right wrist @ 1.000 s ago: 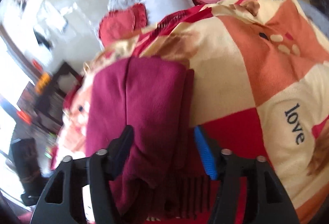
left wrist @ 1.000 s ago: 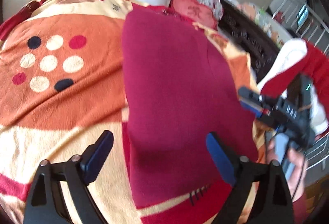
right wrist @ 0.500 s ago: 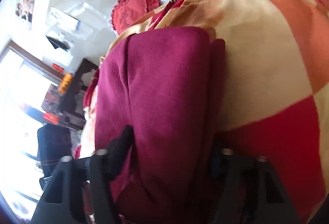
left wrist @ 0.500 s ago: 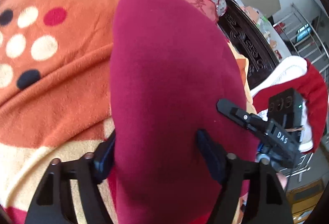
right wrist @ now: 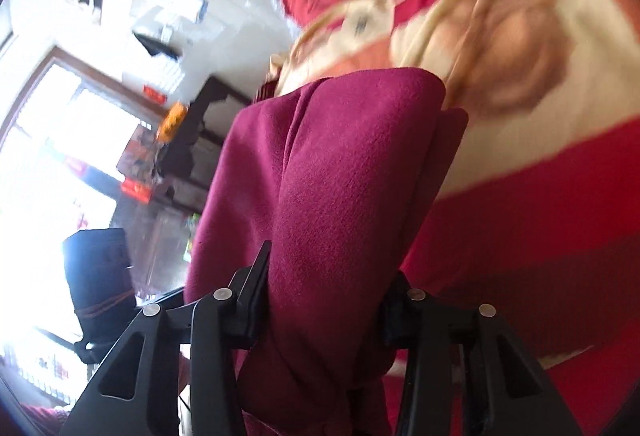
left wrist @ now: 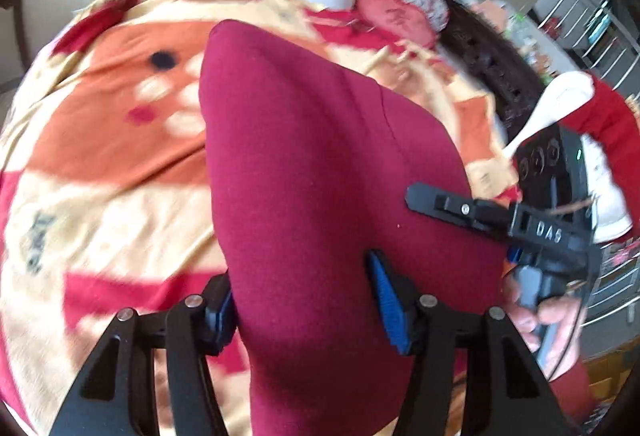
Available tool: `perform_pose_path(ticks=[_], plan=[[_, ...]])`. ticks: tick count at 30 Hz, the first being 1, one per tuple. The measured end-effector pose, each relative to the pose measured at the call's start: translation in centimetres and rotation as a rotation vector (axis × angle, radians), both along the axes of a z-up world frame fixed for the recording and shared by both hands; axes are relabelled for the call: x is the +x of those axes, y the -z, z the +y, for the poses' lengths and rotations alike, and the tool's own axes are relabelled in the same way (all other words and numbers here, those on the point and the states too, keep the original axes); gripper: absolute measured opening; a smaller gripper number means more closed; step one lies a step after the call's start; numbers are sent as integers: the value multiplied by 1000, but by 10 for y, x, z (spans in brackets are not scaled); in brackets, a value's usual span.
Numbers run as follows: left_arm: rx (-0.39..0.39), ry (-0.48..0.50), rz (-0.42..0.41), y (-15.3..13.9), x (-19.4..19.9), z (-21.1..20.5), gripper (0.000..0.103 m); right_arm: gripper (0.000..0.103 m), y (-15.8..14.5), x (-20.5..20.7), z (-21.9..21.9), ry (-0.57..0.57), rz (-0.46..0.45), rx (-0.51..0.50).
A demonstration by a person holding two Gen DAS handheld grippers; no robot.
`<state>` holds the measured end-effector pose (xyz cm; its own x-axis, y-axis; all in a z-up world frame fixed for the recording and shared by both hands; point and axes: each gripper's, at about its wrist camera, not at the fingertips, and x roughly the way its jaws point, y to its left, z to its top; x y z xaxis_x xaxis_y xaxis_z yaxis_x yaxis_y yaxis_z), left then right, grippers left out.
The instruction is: Fold small clothes
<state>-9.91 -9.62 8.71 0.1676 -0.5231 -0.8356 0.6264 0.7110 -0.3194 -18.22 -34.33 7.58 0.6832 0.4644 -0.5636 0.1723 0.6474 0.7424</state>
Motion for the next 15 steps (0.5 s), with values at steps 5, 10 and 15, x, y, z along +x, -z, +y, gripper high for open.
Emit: perform_pose_path(ticks=[5, 10, 15], plan=[[52, -53, 32, 33, 0, 23, 82, 35, 35, 14, 37, -50, 216, -141], [54, -128, -106, 14, -7, 46, 87, 34, -10, -23, 49, 2, 147, -294], [70, -167, -126, 13, -9, 46, 87, 30, -53, -33, 88, -70, 47, -465]])
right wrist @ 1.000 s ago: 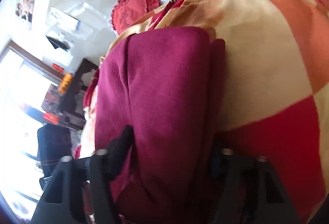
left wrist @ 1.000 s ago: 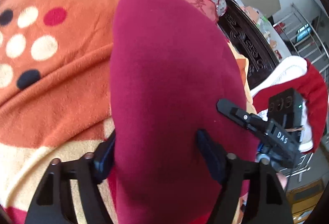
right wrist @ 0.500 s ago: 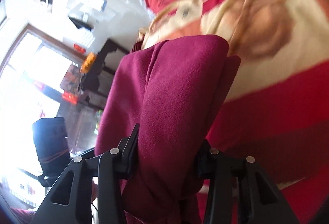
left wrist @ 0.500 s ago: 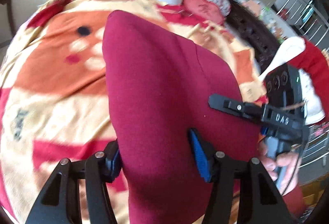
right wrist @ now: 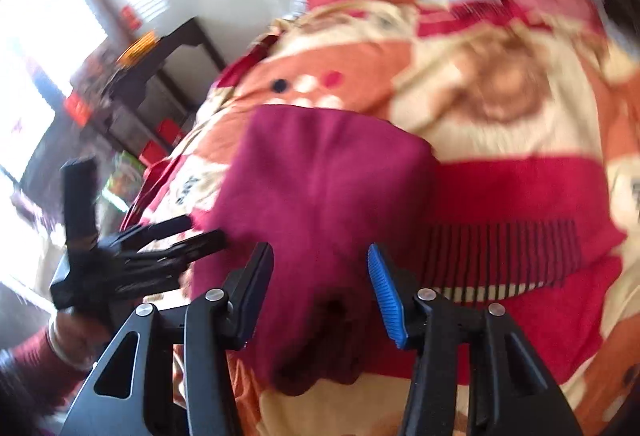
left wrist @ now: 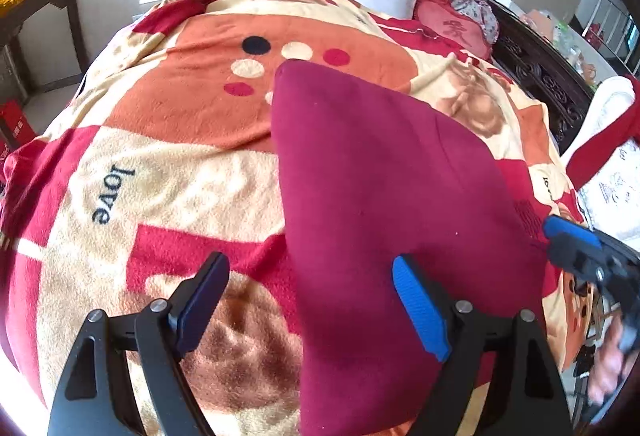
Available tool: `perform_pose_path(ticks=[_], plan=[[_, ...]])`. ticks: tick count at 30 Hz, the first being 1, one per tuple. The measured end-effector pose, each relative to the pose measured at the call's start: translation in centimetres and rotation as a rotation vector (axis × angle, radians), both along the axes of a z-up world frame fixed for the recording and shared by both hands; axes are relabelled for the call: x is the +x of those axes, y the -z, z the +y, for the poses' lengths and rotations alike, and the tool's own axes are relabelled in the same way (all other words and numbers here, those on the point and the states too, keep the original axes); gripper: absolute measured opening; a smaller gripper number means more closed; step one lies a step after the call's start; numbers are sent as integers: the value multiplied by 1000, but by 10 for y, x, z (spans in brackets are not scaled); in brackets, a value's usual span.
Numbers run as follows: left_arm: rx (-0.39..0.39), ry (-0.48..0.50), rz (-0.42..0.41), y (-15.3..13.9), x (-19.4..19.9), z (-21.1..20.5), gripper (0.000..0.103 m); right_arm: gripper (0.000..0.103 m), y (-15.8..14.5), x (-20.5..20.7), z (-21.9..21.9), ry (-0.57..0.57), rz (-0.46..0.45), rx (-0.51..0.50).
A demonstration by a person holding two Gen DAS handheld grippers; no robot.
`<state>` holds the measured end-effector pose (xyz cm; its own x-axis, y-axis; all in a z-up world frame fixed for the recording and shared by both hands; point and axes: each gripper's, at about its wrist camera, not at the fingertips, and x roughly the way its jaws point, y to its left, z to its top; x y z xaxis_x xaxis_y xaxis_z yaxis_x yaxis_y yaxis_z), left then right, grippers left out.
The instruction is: Fold small clothes
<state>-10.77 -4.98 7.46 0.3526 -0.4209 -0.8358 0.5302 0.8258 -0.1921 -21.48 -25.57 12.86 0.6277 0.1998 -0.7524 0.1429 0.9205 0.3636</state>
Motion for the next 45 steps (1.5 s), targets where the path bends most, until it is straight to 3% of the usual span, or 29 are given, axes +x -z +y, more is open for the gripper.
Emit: perform_pose_path(ticks=[3, 6, 10, 15, 21, 28, 33, 45], plan=[[7, -9, -25, 1, 0, -6, 87, 26, -2, 1, 22, -52, -18, -63], [22, -11, -58, -3, -4, -11, 87, 20, 20, 2, 32, -80, 36, -130], [18, -16, -88, -7, -11, -13, 87, 16, 48, 4, 33, -33, 125, -202], [15, -26, -101, -14, -16, -9, 87, 16, 56, 3, 39, -14, 118, -247], [5, -31, -180, -36, -34, -3, 87, 16, 33, -18, 37, 35, 88, -138], [-12, -5, -230, -55, -59, -2, 87, 18, 6, -56, 51, 112, 73, -161], [-43, -16, -219, -66, -71, 5, 87, 39, -19, -70, 56, 175, 10, -199], [-52, -68, -270, -85, -79, 25, 97, 40, -40, -59, 59, 207, -46, -263]])
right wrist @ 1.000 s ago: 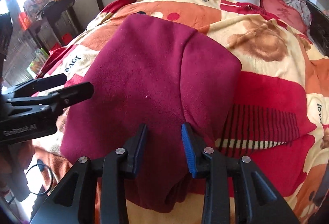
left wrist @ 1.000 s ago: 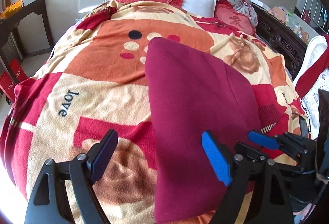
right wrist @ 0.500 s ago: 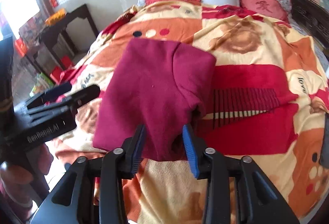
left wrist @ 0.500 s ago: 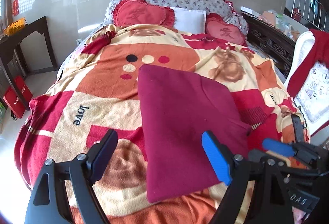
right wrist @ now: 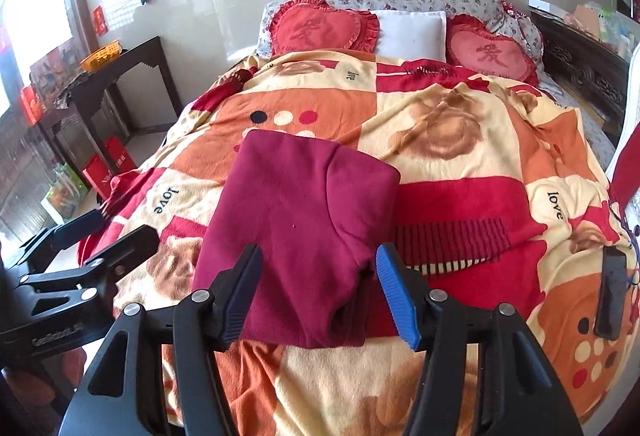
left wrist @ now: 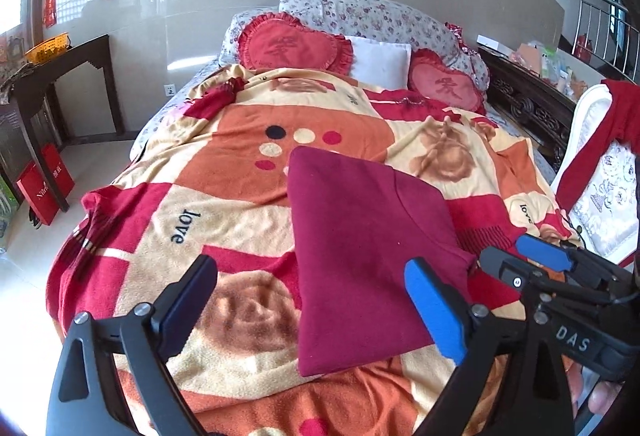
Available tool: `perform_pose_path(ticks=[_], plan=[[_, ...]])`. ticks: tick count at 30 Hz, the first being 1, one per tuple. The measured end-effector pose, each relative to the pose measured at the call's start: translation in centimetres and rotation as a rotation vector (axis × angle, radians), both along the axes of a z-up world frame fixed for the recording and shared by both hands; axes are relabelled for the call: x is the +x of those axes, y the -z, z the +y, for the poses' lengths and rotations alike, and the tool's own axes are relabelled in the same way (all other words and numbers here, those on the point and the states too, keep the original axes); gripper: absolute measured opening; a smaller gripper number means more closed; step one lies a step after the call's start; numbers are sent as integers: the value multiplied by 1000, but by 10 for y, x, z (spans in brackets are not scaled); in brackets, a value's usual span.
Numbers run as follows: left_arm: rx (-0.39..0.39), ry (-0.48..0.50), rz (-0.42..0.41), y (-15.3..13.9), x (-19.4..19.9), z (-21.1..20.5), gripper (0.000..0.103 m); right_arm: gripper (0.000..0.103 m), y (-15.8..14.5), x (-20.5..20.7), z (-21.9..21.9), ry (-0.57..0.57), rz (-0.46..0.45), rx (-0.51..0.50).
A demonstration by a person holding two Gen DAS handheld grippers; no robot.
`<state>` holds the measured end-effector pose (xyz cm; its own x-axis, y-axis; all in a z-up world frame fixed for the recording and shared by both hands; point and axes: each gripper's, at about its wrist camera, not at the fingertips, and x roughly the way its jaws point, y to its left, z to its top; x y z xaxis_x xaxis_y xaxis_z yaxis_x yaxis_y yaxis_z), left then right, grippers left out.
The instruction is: Fold small clothes
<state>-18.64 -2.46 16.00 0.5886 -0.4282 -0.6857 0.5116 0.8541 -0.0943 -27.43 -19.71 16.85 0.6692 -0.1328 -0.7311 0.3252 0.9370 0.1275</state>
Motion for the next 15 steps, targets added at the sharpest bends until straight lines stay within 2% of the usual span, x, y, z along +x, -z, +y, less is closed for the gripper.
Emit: perform_pose_path(ticks=[15], plan=[[26, -23, 0, 4, 5, 0, 97, 40, 6, 12, -10, 12, 5, 11]])
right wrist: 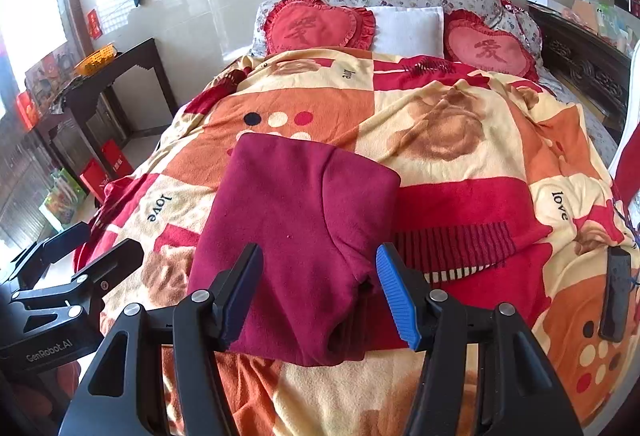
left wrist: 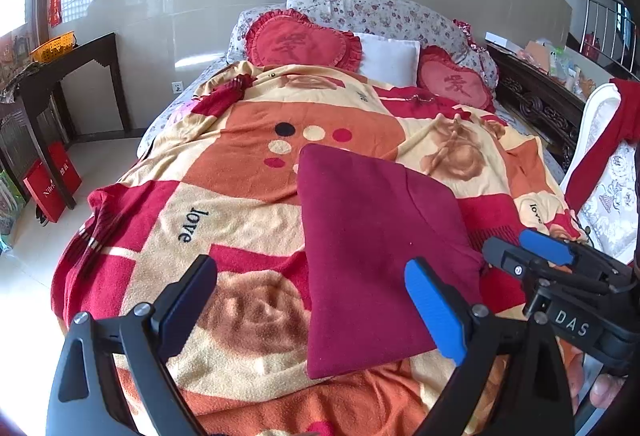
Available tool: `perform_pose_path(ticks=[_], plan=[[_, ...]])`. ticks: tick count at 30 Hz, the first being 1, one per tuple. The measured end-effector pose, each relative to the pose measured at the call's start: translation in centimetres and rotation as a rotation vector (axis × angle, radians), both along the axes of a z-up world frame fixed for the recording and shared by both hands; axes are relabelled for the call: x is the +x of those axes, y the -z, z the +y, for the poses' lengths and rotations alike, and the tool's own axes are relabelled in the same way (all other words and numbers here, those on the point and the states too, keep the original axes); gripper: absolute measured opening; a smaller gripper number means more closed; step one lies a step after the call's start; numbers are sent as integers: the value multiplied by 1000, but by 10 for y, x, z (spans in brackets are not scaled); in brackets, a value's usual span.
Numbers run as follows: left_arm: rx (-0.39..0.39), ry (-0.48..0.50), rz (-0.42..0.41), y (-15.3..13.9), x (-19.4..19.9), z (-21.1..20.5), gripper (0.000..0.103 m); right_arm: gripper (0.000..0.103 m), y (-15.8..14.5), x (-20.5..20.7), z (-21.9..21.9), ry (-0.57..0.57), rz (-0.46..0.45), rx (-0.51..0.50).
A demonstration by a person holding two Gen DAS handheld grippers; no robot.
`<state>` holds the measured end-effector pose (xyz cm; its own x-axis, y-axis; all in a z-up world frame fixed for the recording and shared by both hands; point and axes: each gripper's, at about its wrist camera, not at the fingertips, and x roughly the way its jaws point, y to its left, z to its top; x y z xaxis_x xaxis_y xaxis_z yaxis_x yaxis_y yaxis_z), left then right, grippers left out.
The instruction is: Fold small clothes
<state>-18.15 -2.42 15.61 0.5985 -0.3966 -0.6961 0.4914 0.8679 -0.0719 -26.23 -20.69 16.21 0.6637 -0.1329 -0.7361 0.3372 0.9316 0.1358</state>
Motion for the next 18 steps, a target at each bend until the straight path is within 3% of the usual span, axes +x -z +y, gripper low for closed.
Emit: perform_pose_path(ticks=[18], plan=[[13, -8, 7, 4, 5, 0, 97, 40, 6, 6, 5, -18, 16, 2]])
